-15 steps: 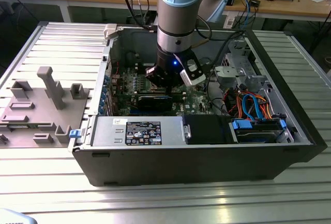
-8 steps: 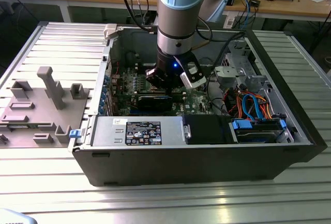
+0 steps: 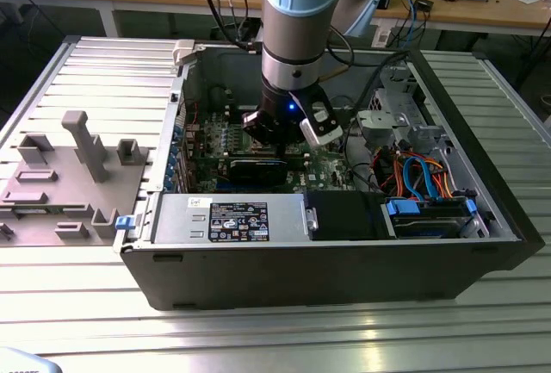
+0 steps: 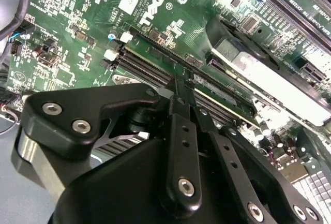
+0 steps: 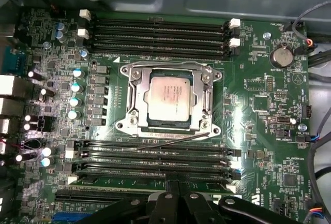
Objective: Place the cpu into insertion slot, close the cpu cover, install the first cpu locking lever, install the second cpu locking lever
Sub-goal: 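Install the second cpu locking lever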
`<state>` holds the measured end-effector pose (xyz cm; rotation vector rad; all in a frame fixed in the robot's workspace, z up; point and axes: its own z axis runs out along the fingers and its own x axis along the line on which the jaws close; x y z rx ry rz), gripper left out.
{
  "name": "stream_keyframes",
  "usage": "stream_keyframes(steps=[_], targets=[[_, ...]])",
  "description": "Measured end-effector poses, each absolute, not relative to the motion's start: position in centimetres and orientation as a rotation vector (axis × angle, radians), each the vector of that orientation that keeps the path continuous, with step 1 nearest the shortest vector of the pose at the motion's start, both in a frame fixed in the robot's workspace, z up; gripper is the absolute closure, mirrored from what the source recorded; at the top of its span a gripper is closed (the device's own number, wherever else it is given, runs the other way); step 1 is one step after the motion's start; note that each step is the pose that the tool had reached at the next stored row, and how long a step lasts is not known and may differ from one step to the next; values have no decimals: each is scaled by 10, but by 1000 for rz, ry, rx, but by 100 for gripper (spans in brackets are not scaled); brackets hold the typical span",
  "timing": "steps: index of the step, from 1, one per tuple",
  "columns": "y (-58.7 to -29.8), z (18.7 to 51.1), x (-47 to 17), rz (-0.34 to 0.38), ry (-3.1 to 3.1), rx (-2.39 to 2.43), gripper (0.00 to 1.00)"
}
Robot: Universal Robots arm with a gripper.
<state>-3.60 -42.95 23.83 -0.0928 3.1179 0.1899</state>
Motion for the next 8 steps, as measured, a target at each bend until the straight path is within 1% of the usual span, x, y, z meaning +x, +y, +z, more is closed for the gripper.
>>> stream_keyframes(steps=[3,6,8], targets=[[-430,243,-36,192,3117,-93,89],[-428,242,-38,232,3113,-92,89],[-425,240,-41,238,3113,-92,89]])
